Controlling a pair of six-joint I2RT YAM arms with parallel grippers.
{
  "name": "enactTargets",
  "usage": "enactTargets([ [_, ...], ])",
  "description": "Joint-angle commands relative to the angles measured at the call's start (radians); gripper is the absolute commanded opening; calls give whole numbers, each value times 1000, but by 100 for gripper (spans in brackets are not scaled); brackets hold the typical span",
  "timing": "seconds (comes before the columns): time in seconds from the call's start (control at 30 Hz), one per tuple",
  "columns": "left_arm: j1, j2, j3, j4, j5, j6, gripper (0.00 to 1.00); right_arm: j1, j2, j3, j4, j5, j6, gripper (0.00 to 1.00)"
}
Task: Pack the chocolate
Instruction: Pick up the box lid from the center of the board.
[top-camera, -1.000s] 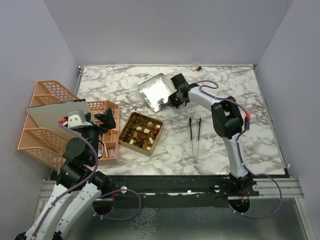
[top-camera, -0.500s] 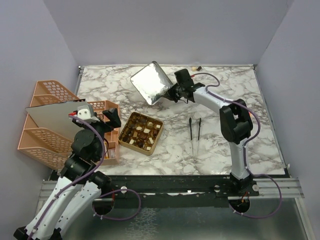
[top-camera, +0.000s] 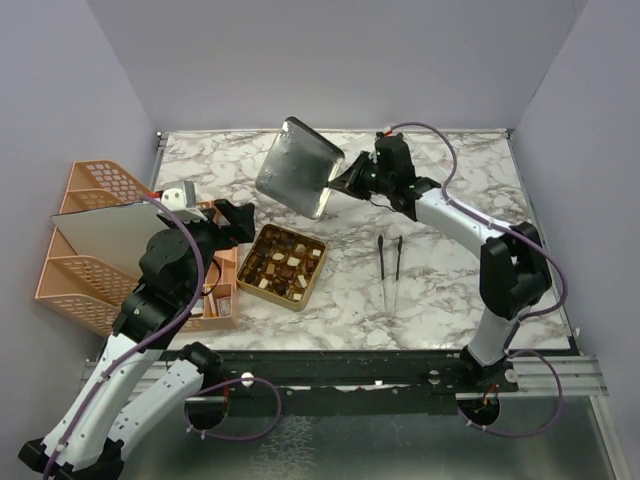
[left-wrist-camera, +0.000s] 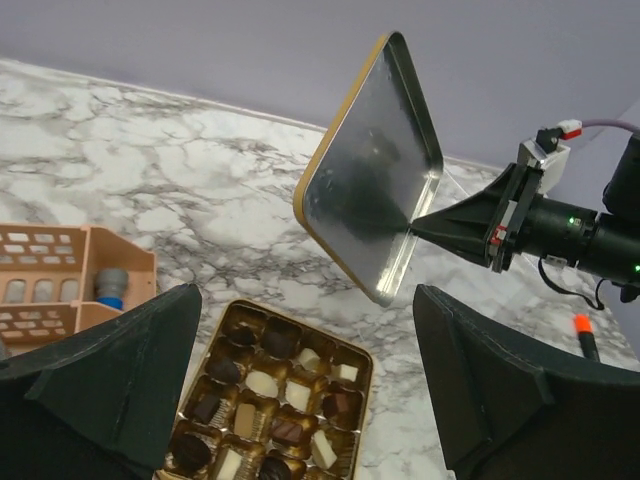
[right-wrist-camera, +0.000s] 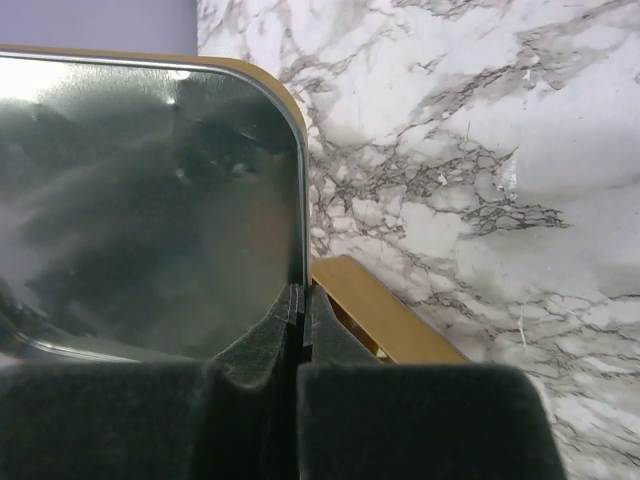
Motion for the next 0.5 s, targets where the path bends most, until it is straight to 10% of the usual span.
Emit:
enactTargets([
  [0.0, 5, 77, 75, -101, 132, -90, 93, -6, -109, -92, 63, -111, -187, 0],
  [0.47, 5, 297, 194, -109, 324, -215, 68, -6, -364, -410, 213, -377, -329, 1],
])
